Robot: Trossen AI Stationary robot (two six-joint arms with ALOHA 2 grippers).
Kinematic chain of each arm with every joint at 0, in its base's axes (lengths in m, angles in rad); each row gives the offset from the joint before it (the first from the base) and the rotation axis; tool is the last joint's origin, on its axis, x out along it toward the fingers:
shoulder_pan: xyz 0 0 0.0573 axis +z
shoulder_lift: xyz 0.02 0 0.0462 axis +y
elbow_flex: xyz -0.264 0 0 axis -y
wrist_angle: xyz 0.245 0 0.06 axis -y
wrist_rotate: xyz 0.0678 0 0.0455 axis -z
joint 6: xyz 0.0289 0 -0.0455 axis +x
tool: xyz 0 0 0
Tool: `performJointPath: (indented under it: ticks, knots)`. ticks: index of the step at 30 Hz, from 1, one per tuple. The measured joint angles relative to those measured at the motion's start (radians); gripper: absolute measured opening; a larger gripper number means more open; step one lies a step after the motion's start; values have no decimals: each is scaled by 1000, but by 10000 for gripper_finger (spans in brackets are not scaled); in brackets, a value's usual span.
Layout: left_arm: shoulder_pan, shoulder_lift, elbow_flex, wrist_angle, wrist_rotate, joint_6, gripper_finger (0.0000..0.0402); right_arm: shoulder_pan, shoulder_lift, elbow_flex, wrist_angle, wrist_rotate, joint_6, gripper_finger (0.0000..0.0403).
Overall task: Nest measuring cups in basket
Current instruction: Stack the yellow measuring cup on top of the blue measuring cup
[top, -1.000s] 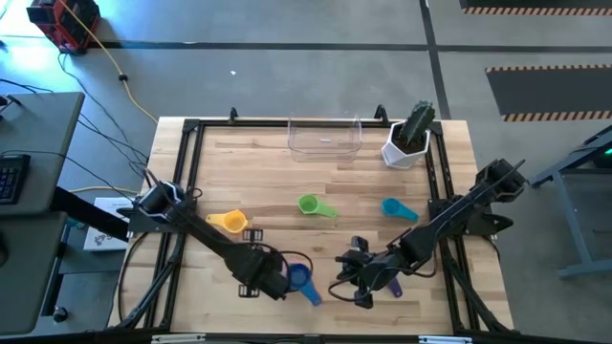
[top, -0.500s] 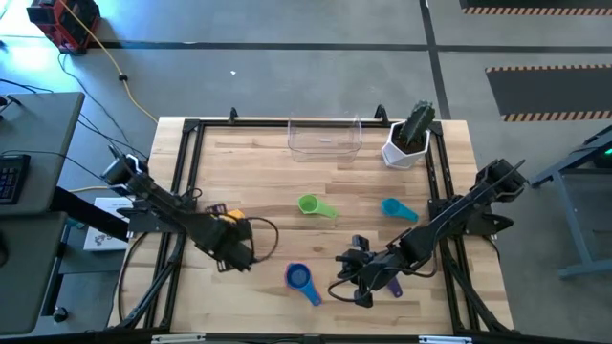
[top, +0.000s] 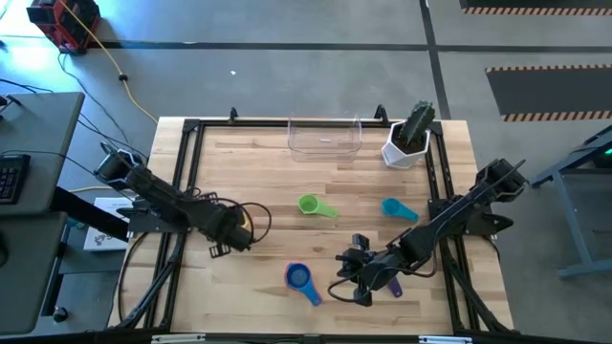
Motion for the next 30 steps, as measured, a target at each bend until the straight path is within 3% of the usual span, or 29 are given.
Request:
performJointPath:
  ticks: [6, 20, 30]
  knots:
    - [46, 0, 0, 11, -102, 101, 62, 0, 0, 0, -3, -1, 0, 0]
    - [29, 0, 0, 412, -9, 326, 62, 0, 0, 0, -14, -3, 0, 0]
    - [-54, 1, -1, 369, -32, 280, 62, 0, 0, 0, -15, -9, 8, 0]
